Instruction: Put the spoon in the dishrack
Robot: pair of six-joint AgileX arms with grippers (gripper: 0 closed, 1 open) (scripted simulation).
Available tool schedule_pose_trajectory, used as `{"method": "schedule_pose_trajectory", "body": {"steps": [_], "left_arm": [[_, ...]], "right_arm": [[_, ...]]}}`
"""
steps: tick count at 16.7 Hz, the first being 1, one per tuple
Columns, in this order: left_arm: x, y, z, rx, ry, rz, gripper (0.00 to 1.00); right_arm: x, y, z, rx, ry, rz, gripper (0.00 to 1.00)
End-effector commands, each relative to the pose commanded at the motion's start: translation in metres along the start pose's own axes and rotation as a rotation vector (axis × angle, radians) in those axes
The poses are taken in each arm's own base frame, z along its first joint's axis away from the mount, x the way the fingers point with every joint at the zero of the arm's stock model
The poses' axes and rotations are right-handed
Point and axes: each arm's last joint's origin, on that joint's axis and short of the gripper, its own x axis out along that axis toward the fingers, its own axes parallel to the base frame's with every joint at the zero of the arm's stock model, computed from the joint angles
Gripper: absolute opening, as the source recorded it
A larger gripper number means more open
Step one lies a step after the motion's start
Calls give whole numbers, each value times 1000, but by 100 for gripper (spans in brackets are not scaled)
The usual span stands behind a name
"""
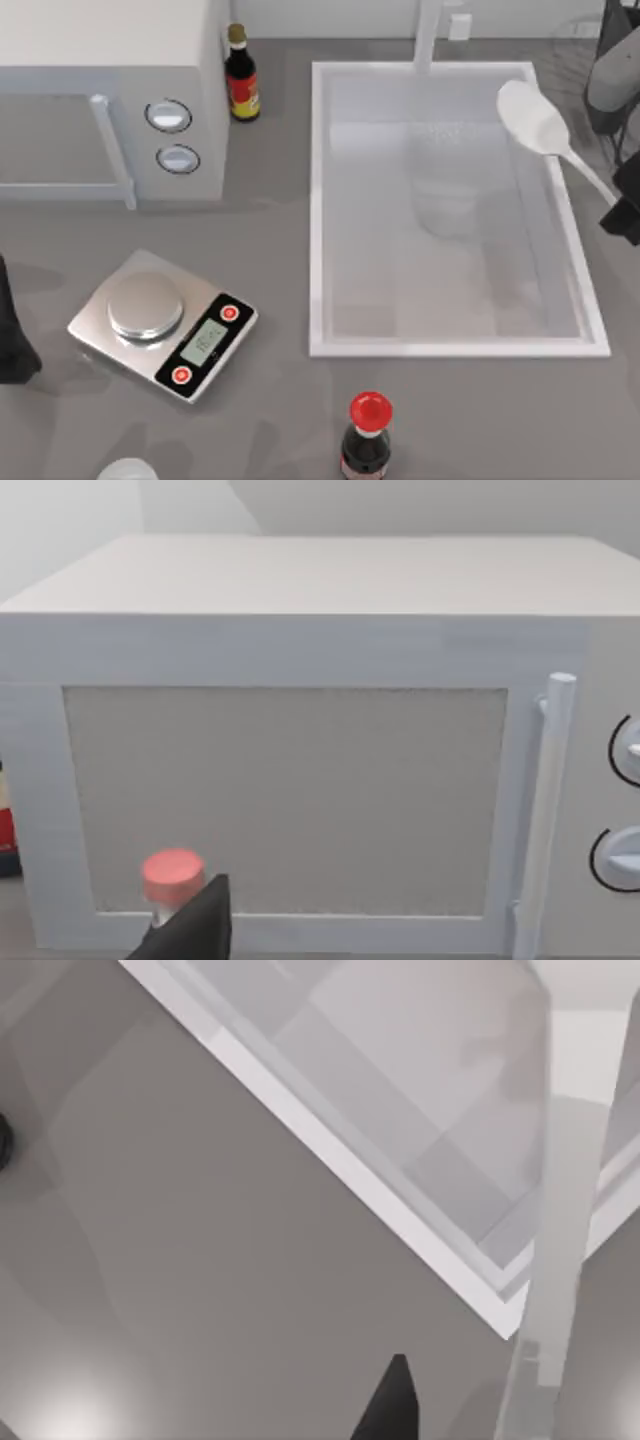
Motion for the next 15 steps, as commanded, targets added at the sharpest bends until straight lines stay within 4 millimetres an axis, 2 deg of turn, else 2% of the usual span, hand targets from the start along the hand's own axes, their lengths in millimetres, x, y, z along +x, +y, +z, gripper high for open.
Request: {"method": "schedule_pose_trajectory", "body": {"steps": [4, 6, 8, 10, 12, 15], "left_arm": [[0, 0, 0, 0, 0, 0, 100], [0, 0, 0, 0, 0, 0, 100], [0, 0, 0, 0, 0, 0, 100], [0, 0, 0, 0, 0, 0, 100], [0, 0, 0, 0, 0, 0, 100], [0, 0, 0, 0, 0, 0, 100]], "right_arm": [[-29, -63, -23, 279, -372, -147, 0], [-51, -90, -44, 384, -572, -256, 0], [-78, -107, -69, 448, -761, -380, 0], [-105, -113, -94, 474, -916, -497, 0], [-127, -110, -115, 475, -1028, -591, 0], [-145, -100, -131, 462, -1117, -665, 0]]}}
